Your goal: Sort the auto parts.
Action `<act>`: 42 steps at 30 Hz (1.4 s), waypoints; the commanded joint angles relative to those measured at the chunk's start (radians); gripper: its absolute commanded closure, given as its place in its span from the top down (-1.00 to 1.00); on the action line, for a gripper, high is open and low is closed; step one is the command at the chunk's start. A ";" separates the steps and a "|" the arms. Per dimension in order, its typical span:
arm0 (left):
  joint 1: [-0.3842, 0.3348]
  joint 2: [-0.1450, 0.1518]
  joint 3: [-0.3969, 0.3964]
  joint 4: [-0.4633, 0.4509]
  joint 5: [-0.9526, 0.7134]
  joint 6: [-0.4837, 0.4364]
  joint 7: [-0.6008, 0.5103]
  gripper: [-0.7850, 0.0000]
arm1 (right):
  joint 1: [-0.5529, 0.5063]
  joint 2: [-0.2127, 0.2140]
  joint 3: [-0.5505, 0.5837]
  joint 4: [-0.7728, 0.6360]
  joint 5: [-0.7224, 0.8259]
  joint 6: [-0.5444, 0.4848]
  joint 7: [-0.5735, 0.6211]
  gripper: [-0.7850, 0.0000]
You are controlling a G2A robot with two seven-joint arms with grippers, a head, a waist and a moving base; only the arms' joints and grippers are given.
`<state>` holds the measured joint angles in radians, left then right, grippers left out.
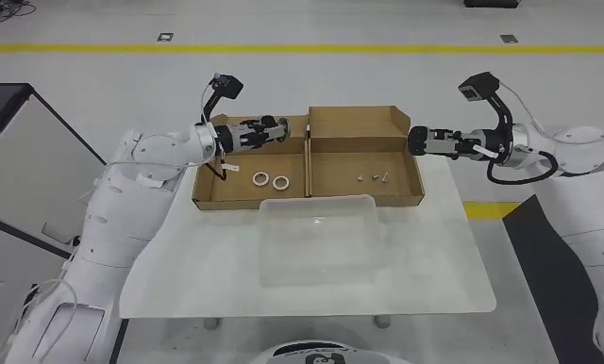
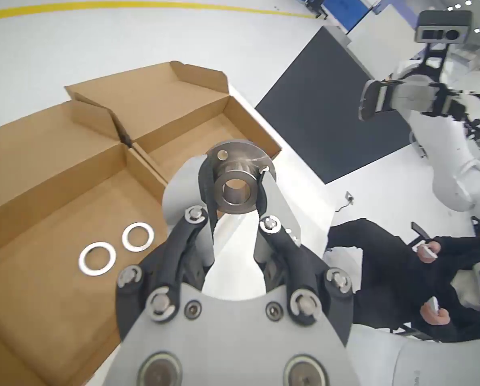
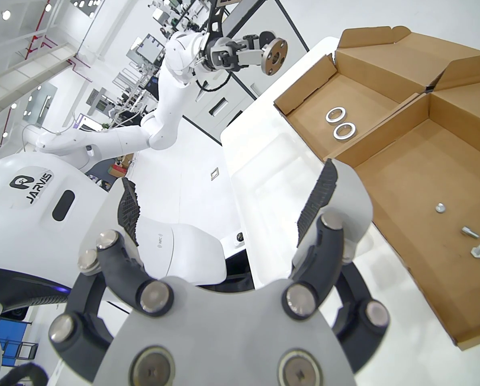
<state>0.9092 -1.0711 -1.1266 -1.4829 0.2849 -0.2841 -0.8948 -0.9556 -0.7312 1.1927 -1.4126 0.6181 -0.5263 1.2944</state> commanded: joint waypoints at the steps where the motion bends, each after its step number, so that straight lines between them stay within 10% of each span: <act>1: -0.031 -0.004 0.028 0.030 0.068 0.004 -0.003 -1.00 | 0.000 0.000 0.000 0.000 0.000 0.000 0.000 1.00; 21: -0.351 -0.095 0.343 0.555 0.532 -0.063 -0.004 -1.00 | 0.000 0.000 0.000 0.000 0.000 0.000 0.000 1.00; 42: -0.284 -0.099 0.395 0.645 0.668 -0.121 -0.058 -1.00 | 0.000 0.000 0.000 0.000 0.000 0.000 0.000 1.00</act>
<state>0.6212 -1.1702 -0.7305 -0.8398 0.9547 -0.4053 -0.9557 -0.9556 -0.7312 1.1927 -1.4126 0.6181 -0.5263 1.2944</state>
